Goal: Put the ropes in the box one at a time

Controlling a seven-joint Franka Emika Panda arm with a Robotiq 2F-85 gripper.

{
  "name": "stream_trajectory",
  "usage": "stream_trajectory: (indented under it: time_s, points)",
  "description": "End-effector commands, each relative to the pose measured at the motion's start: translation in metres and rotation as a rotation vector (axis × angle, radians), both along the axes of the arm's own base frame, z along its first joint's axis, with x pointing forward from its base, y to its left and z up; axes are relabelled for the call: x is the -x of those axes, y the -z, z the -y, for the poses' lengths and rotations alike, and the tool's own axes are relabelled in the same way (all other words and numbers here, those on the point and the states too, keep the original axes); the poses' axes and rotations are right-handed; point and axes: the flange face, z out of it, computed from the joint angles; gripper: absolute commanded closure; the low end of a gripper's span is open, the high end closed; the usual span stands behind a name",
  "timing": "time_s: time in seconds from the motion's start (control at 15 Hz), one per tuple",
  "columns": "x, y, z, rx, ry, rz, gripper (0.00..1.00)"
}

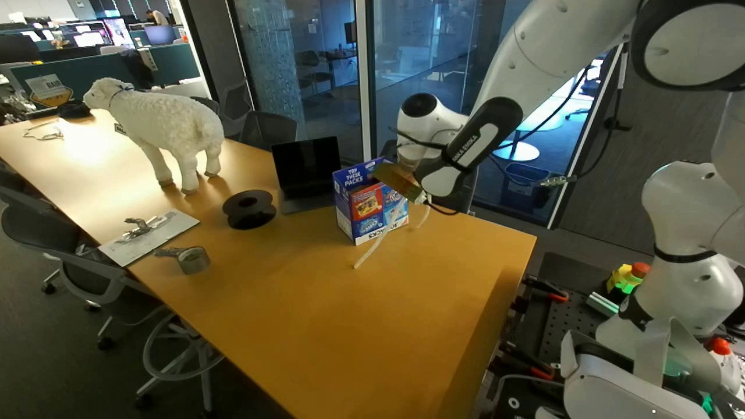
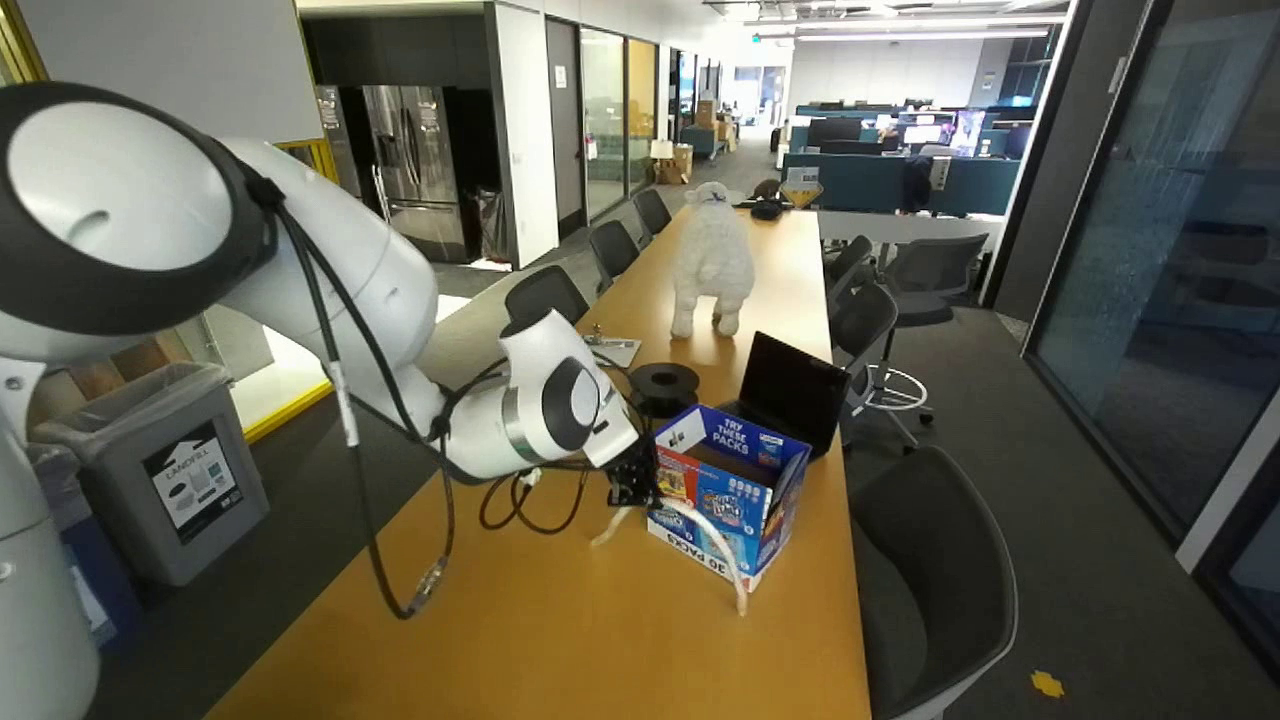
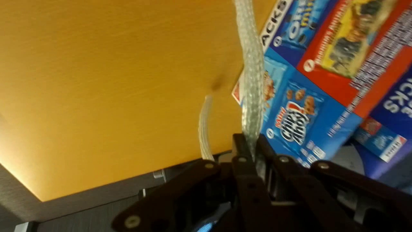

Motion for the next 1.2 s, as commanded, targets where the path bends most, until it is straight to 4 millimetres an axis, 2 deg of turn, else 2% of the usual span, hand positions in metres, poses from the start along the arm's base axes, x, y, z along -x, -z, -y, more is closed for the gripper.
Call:
stream_trajectory:
  time_s: [0.0, 0.47, 0.6, 0.67, 0.8, 0.87, 1.13]
  points:
    - [-0.027, -0.084, 0.001, 0.028, 0.06, 0.073, 0.92]
    - [-0.074, -0.252, -0.005, 0.042, 0.115, 0.202, 0.92]
    - [-0.085, -0.295, -0.013, 0.029, 0.102, 0.225, 0.94]
    - [-0.091, -0.307, -0.016, 0.021, 0.101, 0.236, 0.94]
    - [-0.101, -0.318, -0.021, 0.002, 0.09, 0.247, 0.94]
    - [-0.107, -0.315, -0.02, -0.011, 0.087, 0.241, 0.94]
    - [-0.126, -0.288, -0.016, -0.042, 0.081, 0.201, 0.94]
